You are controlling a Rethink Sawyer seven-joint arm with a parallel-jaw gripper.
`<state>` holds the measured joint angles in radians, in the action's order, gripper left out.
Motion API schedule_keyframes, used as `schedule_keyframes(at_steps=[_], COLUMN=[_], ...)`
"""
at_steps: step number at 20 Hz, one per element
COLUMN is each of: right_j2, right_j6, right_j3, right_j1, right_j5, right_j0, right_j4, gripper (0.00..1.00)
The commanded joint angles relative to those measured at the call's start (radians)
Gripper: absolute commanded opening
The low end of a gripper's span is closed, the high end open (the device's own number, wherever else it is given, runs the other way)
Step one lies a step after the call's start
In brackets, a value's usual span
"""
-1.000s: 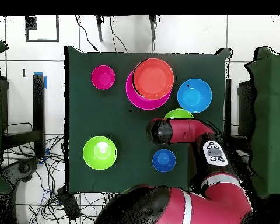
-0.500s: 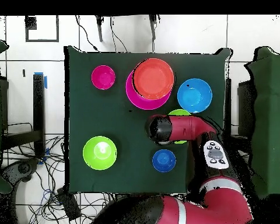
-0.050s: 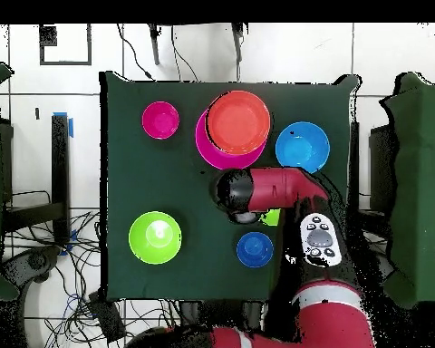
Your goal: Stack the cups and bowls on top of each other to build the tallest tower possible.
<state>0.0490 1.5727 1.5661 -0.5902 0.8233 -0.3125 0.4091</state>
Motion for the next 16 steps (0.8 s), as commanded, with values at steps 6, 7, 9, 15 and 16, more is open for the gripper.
schedule_keyframes(at_steps=[6,7,9,15,16], right_j2=[0.014,0.011,0.006,-0.004,-0.006], right_j6=[0.046,0.048,0.052,0.032,0.025], right_j3=[-0.138,-0.147,-0.171,-0.2,-0.208], right_j1=[-0.023,-0.024,-0.018,-0.053,-0.061], right_j5=[0.122,0.117,0.128,0.135,0.126], right_j0=[0.063,0.069,0.081,0.104,0.11], right_j4=[0.02,0.024,0.024,0.017,0.022], gripper=[0.0,0.0,0.0,0.0,0.0])
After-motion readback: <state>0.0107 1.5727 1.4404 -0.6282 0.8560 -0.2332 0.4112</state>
